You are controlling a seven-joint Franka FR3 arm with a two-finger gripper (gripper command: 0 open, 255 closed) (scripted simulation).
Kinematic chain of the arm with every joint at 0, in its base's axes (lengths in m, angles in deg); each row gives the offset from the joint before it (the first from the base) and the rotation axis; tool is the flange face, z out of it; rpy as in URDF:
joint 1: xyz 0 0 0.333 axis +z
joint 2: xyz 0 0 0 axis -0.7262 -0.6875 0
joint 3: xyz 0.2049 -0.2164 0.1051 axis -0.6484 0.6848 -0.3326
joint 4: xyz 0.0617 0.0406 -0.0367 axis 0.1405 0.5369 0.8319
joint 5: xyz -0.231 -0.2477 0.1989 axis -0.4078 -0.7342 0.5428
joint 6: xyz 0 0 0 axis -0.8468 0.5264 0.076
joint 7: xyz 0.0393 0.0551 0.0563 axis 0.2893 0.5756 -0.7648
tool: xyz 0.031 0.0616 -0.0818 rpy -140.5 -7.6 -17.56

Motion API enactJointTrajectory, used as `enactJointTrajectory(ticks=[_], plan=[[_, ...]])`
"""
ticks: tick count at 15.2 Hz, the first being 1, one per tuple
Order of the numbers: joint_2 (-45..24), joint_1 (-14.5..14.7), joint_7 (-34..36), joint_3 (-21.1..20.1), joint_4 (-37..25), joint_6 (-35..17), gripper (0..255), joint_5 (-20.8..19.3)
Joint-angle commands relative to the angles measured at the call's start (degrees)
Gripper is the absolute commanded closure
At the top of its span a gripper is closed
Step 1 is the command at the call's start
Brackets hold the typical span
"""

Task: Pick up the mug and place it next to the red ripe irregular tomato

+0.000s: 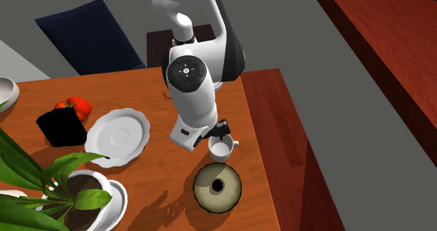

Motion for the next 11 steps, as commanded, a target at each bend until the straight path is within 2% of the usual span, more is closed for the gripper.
enactJointTrajectory(ticks=[1,7,11], plan=[[-2.8,-0.1,-0.4,-0.2,-2.3,-0.3,0,0.3],[-4.8,0.0,-0.5,-0.3,-0.5,-4.1,0,0.5],[-5.0,0.0,-0.5,-0.3,-0.4,-4.4,0,0.5]])
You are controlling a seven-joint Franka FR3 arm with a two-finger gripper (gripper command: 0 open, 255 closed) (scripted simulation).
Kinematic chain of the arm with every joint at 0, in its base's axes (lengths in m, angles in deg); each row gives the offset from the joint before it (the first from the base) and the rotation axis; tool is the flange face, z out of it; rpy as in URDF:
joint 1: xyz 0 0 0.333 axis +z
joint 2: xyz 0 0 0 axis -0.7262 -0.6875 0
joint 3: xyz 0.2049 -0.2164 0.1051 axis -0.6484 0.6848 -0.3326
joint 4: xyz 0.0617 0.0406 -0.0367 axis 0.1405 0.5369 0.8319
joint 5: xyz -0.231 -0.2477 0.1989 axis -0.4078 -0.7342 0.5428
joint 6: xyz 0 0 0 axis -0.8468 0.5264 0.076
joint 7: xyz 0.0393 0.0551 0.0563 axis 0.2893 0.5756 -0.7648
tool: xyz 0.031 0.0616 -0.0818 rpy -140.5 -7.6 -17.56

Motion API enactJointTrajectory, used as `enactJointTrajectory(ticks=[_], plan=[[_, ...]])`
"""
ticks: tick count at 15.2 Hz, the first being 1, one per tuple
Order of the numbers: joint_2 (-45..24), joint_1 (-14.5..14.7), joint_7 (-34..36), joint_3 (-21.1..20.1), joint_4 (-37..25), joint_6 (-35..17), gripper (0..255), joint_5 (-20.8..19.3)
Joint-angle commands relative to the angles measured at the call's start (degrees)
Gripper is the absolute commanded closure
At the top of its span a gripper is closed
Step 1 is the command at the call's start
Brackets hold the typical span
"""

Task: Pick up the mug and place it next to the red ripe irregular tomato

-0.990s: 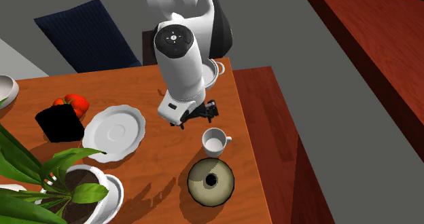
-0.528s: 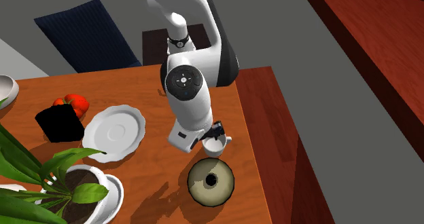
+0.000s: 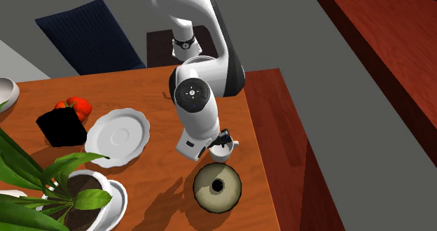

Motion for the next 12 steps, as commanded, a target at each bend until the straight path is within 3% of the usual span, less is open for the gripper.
enactJointTrajectory(ticks=[1,4,5,12], plan=[[0.0,0.0,0.0,0.0,0.1,-0.1,0,0.0],[0.0,0.0,0.0,0.0,0.1,-0.1,0,0.0],[0.0,0.0,0.0,0.0,0.1,-0.1,255,0.0],[0.0,0.0,0.0,0.0,0.0,-0.1,255,0.0]])
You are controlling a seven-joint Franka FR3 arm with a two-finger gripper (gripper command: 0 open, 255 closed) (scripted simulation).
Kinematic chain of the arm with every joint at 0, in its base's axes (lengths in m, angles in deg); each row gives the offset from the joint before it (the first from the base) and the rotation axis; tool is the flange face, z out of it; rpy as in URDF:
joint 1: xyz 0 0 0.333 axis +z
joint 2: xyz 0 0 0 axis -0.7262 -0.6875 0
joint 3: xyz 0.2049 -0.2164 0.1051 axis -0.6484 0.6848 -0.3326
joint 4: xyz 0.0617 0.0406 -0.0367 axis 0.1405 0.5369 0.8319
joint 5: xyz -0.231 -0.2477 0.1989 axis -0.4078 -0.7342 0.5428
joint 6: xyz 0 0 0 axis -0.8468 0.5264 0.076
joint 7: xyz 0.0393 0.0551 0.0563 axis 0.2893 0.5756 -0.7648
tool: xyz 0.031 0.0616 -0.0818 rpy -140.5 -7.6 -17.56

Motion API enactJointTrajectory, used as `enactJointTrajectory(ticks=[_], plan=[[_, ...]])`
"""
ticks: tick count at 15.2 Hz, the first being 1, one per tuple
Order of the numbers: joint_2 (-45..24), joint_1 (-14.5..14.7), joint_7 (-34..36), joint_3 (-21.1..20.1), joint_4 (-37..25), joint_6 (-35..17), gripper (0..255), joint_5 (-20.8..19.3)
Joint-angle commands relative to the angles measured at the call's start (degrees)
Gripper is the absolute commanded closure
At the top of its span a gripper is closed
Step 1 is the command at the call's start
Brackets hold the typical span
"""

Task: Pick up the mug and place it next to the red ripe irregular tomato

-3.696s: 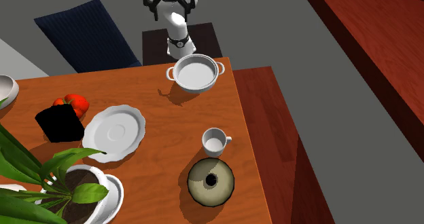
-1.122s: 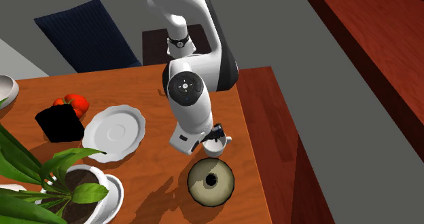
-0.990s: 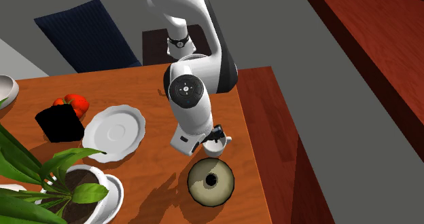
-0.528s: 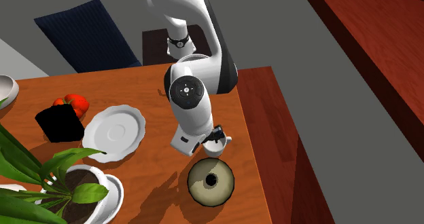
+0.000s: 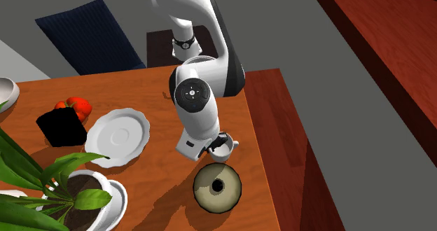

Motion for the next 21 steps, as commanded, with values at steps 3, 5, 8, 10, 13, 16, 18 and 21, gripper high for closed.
enactJointTrajectory(ticks=[3,5,8,10,13,16,18,21], plan=[[0.3,0.0,0.0,0.0,-0.3,0.6,255,0.0],[0.9,0.0,0.1,0.0,-0.9,1.9,255,-0.1],[1.8,0.0,0.2,0.1,-2.0,3.8,255,-0.1],[2.3,0.0,0.3,0.1,-2.9,5.1,255,-0.2],[3.0,0.0,0.4,0.1,-4.2,7.1,255,-0.3],[3.6,0.0,0.6,0.1,-5.6,9.2,255,-0.3],[3.9,0.0,0.6,0.1,-6.7,10.6,255,-0.4],[4.3,0.0,0.7,0.1,-8.4,12.7,255,-0.4]])
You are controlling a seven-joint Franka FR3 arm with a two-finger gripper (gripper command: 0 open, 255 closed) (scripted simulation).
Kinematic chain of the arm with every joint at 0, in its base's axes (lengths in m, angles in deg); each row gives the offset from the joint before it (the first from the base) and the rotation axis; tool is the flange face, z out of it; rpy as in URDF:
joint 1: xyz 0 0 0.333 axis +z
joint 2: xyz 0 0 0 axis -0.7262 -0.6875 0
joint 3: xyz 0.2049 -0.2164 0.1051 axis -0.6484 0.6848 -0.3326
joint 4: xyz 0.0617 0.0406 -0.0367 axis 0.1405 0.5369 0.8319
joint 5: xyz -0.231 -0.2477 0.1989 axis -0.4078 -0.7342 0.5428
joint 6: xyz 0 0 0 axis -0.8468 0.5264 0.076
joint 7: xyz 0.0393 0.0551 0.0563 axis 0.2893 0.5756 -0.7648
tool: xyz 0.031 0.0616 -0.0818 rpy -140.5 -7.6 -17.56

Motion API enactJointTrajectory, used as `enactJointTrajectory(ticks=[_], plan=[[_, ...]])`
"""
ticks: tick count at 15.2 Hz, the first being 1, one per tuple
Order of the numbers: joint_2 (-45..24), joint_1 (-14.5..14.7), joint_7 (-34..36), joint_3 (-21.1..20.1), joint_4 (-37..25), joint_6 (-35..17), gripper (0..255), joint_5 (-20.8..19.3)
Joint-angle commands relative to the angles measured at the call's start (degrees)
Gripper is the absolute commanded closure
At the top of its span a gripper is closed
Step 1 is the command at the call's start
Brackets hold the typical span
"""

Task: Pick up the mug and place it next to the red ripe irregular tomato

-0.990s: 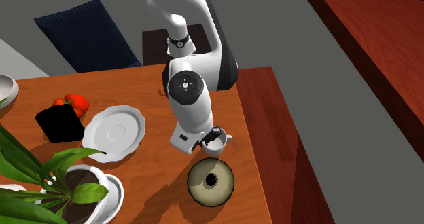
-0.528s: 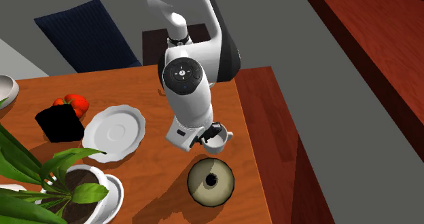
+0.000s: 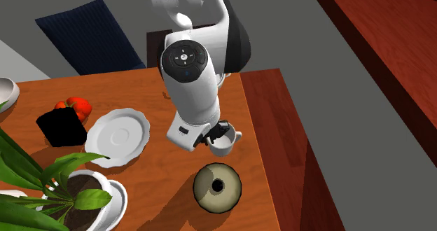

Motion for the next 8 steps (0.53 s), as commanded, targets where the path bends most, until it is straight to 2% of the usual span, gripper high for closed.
enactJointTrajectory(ticks=[1,8], plan=[[0.5,0.0,0.1,0.0,-0.9,1.4,255,0.0],[0.9,0.0,0.3,0.0,-5.7,6.6,255,-0.1]])
